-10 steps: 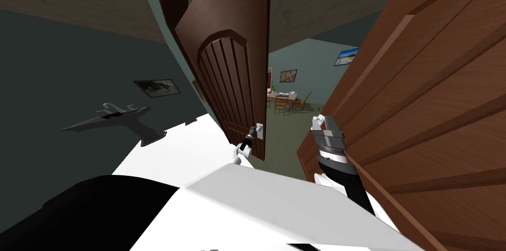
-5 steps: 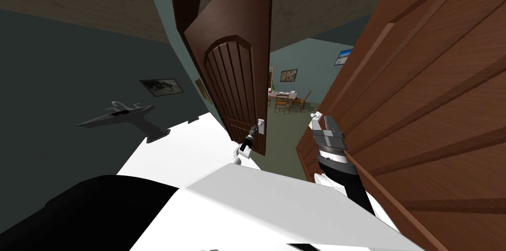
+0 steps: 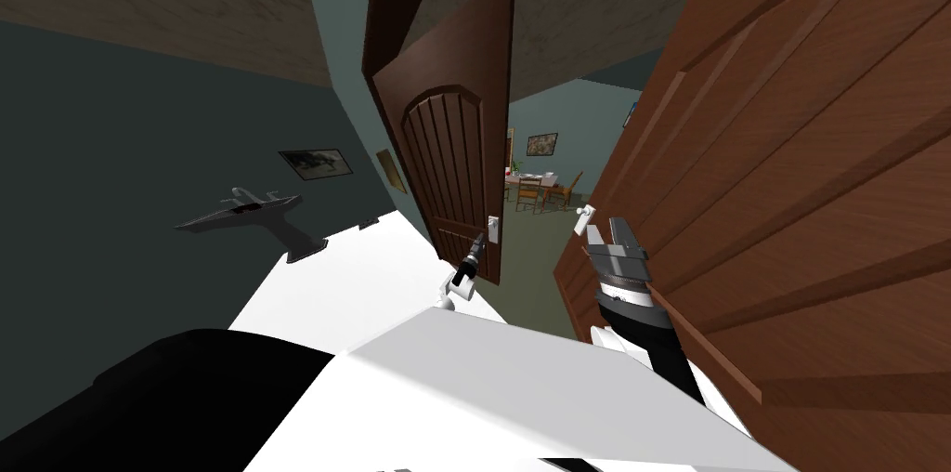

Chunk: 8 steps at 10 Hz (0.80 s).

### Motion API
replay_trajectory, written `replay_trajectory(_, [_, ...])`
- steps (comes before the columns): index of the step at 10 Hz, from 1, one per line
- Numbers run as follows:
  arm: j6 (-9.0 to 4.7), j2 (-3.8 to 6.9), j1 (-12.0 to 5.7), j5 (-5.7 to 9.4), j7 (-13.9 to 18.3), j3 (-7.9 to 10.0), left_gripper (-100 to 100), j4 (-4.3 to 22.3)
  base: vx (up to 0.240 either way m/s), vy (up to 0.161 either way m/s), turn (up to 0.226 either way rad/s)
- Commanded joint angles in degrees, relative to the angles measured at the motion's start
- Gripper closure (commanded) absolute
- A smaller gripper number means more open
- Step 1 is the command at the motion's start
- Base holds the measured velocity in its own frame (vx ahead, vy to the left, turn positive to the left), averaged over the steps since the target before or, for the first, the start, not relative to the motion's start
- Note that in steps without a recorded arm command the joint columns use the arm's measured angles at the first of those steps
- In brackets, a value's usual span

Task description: Push the door open

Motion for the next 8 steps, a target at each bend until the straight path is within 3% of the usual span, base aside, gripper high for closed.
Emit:
replay_trajectory(1, [-0.24, 0.31, -0.32, -0.01, -0.07, 0.32, -100, 0.49, 0.083, -0.024, -0.034])
replay_trajectory(5, [-0.73, 0.22, -0.96, -0.04, -0.20, 0.97, -100, 1.49, 0.194, -0.067, -0.020])
replay_trajectory(8, [-1.20, -0.69, -1.57, -0.07, -0.33, 1.59, -100, 2.42, 0.217, -0.065, -0.024])
